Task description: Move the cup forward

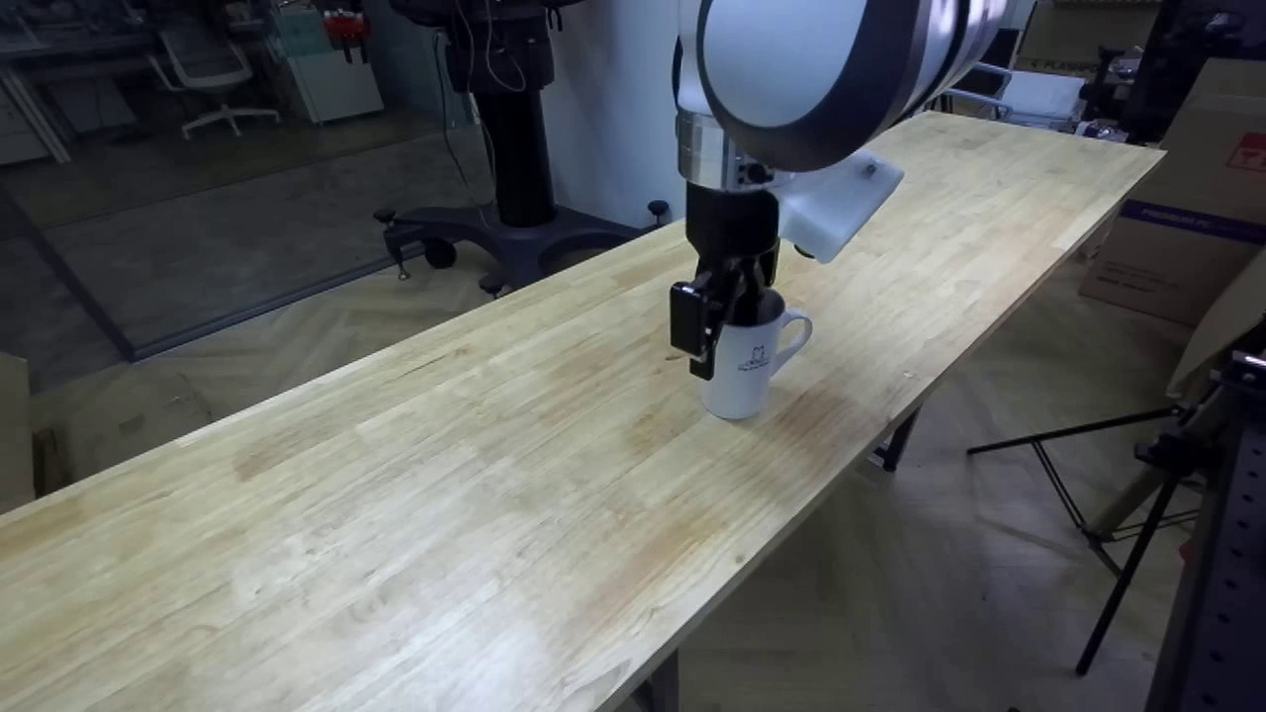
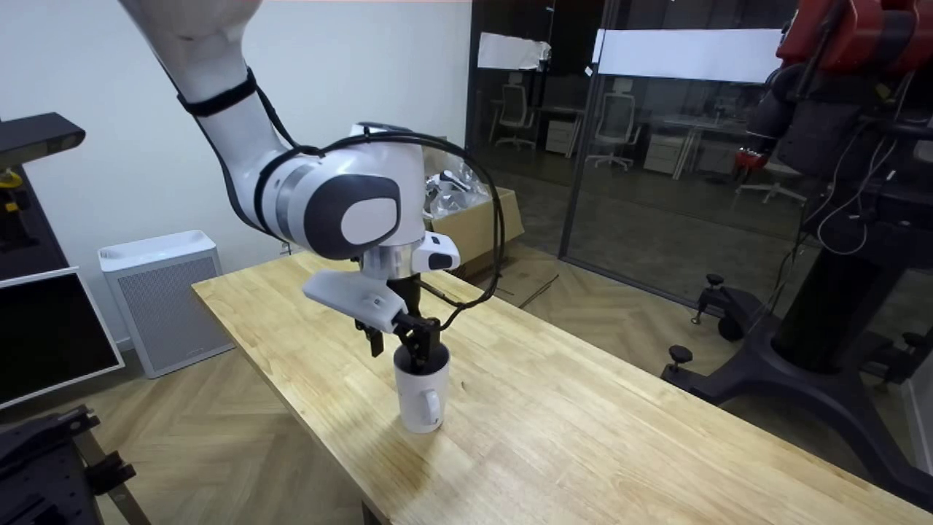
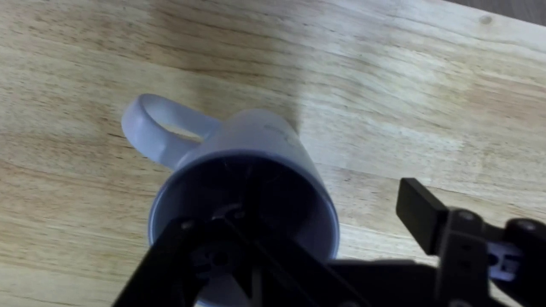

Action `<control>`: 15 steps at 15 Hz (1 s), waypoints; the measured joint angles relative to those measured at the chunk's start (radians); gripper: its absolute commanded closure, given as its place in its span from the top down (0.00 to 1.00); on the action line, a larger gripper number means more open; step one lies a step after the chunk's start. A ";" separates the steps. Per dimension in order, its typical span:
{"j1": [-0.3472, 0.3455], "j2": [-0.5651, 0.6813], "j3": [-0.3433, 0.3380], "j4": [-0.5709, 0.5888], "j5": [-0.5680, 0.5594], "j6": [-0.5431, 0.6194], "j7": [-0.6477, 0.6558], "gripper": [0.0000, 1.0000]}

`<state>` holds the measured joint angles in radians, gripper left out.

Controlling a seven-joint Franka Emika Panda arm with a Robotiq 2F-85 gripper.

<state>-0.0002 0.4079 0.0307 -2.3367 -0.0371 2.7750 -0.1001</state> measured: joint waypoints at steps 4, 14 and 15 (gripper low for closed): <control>0.000 0.009 -0.002 0.002 -0.004 0.029 -0.006 0.25; -0.001 0.009 -0.004 0.002 -0.023 0.063 -0.043 0.11; -0.001 0.009 -0.004 0.002 -0.023 0.063 -0.043 0.11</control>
<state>-0.0013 0.4166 0.0267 -2.3347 -0.0602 2.8377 -0.1435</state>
